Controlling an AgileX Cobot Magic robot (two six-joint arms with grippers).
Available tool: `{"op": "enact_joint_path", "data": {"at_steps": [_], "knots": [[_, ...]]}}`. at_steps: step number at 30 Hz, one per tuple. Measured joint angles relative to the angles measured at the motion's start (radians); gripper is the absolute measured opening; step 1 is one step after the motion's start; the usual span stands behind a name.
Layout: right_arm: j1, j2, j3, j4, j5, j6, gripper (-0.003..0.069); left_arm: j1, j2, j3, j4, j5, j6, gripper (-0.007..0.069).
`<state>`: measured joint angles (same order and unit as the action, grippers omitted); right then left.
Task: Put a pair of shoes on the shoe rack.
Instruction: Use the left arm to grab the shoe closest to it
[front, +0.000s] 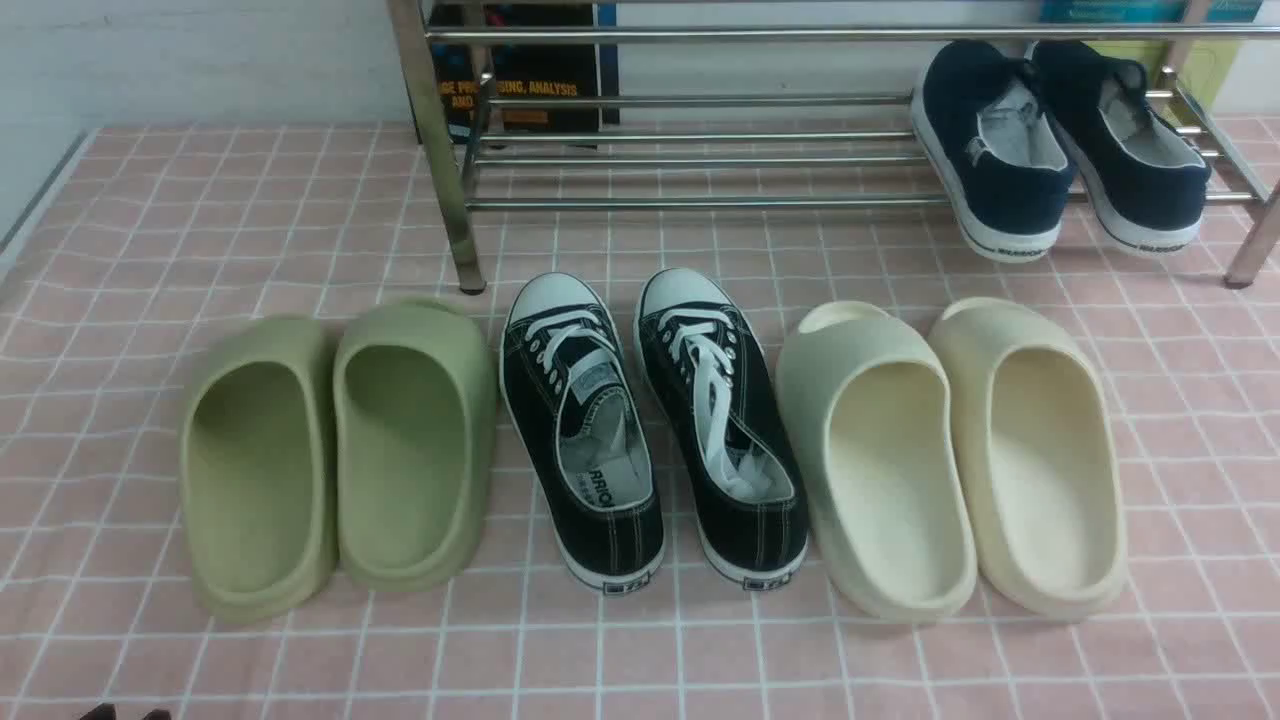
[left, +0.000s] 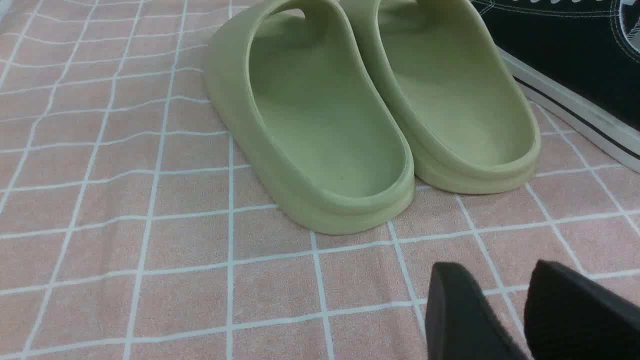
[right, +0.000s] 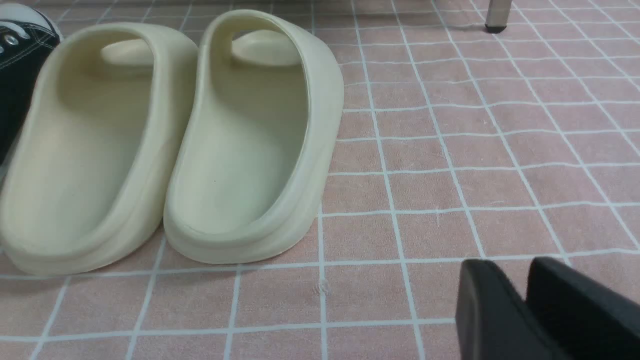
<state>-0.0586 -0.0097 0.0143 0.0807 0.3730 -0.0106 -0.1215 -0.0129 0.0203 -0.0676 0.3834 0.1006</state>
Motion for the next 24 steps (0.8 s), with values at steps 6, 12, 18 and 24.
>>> {"op": "enact_joint_path", "data": {"at_steps": [6,12,18,24], "knots": [[0.0,0.0,0.0,0.0,-0.001,0.0,0.0145,0.0,0.0,0.0,0.0,0.0,0.0,0.0238],[0.0,0.0,0.0,0.0,0.0,0.0,0.0155,0.0,0.0,0.0,0.0,0.0,0.0,0.0238],[0.0,0.0,0.0,0.0,0.0,0.0,0.0155,0.0,0.0,0.0,0.001,0.0,0.0,0.0238],[0.0,0.0,0.0,0.0,0.0,0.0,0.0161,0.0,0.0,0.0,0.057,0.0,0.012,0.0238]]}}
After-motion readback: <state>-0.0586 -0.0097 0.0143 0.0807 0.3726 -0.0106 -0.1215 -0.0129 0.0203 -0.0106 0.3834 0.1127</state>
